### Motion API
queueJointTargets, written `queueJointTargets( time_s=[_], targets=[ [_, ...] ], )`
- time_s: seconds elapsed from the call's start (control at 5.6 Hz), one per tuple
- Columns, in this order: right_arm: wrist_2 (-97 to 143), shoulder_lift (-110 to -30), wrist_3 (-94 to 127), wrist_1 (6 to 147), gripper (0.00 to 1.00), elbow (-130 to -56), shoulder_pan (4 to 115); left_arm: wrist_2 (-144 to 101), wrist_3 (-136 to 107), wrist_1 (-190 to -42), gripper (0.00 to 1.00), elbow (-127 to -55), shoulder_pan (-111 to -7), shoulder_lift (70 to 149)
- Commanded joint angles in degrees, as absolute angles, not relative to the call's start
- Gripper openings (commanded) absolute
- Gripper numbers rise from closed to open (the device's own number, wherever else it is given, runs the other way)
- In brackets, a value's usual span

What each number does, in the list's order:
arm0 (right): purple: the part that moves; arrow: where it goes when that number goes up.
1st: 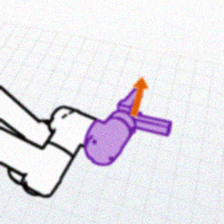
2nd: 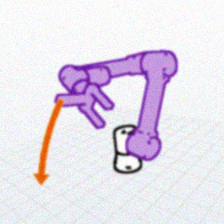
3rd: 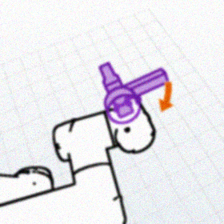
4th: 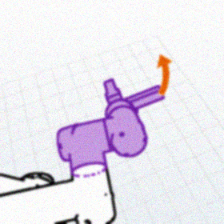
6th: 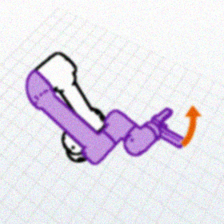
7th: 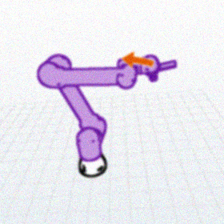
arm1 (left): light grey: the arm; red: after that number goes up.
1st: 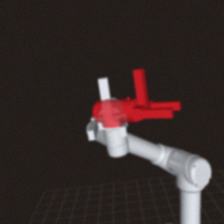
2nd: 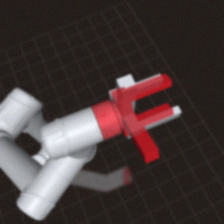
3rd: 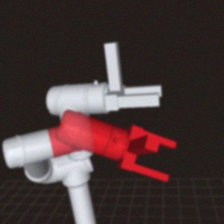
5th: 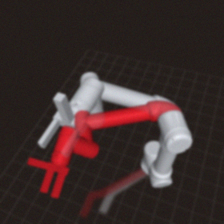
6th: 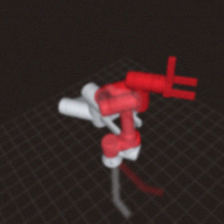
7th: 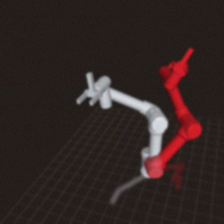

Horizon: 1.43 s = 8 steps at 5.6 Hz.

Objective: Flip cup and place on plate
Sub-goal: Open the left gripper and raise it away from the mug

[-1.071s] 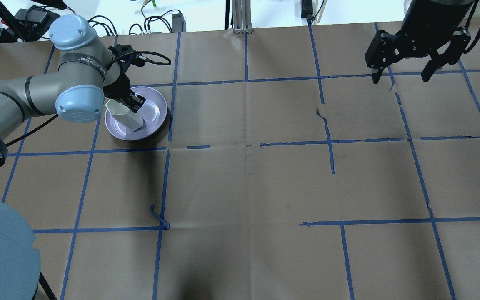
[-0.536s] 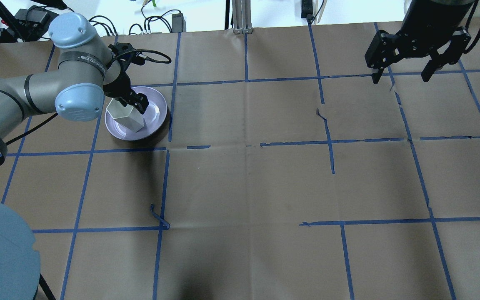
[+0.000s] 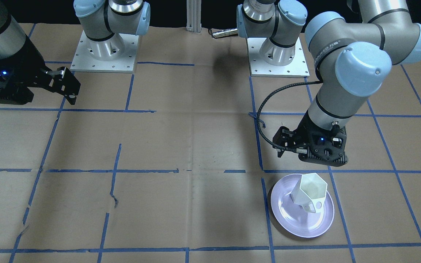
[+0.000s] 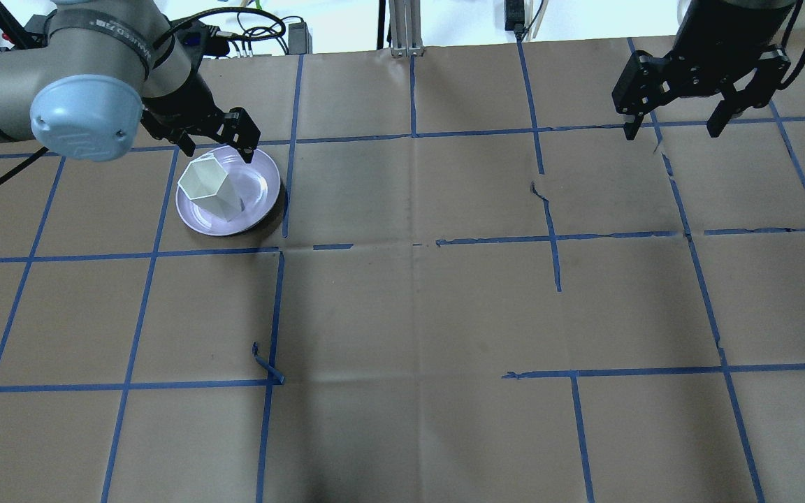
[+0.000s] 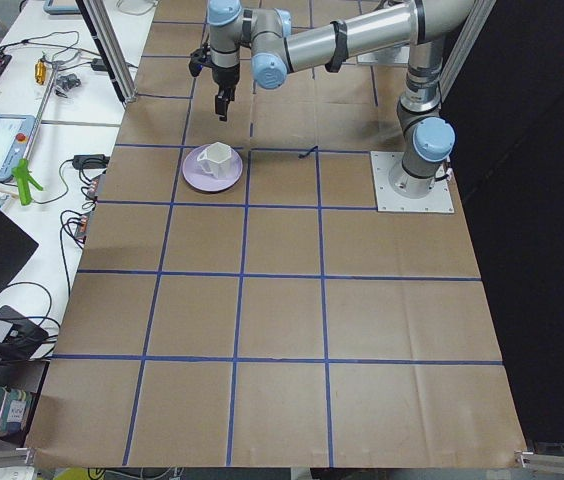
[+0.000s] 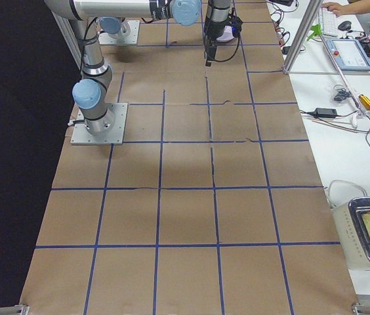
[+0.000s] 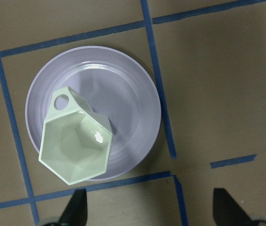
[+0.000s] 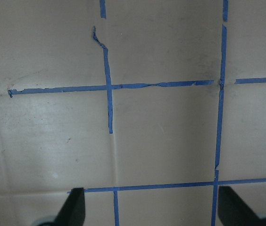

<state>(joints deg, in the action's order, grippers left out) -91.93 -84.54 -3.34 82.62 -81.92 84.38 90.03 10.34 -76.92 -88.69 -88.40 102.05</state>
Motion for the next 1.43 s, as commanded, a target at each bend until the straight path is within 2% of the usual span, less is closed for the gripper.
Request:
queueJointTargets(
  time_s=[0.0, 0.36, 1.25],
  targets=[
    [-91.9, -84.6, -3.3, 82.6, 1.0, -81.9, 84.4, 89.7, 3.7, -93.4, 0.98, -81.8, -90.1, 96.8],
    [-91.9, -84.6, -3.3, 82.6, 1.0, -81.9, 84.4, 89.8, 0.5, -96.8, 0.98, -81.8, -90.3, 93.5],
    [-91.9, -84.6, -3.3, 82.6, 1.0, -81.9, 84.4, 90.2, 2.4, -96.4, 0.98, -83.1, -90.3, 92.6]
  ],
)
